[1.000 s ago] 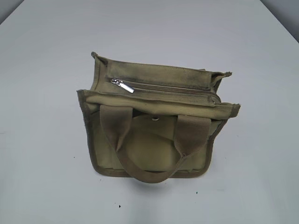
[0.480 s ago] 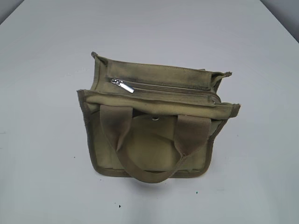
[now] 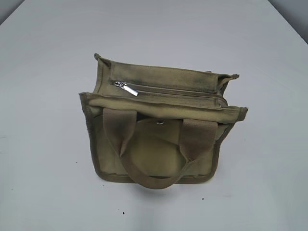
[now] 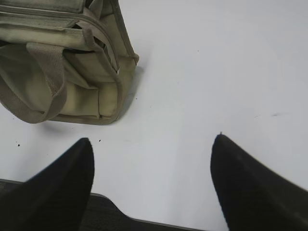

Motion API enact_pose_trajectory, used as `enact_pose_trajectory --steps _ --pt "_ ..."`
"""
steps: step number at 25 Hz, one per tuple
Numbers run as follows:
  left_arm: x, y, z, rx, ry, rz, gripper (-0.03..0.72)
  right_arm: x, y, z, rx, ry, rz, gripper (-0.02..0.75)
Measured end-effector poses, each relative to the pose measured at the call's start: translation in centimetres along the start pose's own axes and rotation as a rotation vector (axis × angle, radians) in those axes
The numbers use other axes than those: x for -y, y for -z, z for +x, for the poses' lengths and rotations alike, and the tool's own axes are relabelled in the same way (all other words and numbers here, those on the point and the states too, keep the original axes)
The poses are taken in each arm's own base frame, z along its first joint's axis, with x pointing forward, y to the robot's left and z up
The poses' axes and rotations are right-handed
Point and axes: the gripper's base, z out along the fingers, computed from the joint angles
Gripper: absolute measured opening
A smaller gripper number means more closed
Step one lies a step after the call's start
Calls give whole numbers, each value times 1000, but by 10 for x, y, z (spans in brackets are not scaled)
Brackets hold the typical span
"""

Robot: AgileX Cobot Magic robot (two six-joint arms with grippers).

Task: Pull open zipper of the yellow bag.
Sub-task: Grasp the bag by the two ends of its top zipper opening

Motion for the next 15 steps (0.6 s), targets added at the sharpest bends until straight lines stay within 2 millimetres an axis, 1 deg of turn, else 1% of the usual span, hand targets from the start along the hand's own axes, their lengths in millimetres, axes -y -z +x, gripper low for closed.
enact_pose_trajectory --steps 5,8,11,13,15 --pt "0 0 0 2 -13 27 454 0 0 0 3 3 -6 583" --pt "0 -3 -5 -11 -10 45 454 2 -6 -7 -22 5 -31 583" --pt "4 -10 -26 32 39 101 454 6 -17 -24 -19 42 -44 583" --pt "8 -21 -44 45 109 169 454 8 -28 -37 -22 88 -54 583" --pt "11 -37 -60 26 190 226 454 9 -38 -47 -33 132 -80 583"
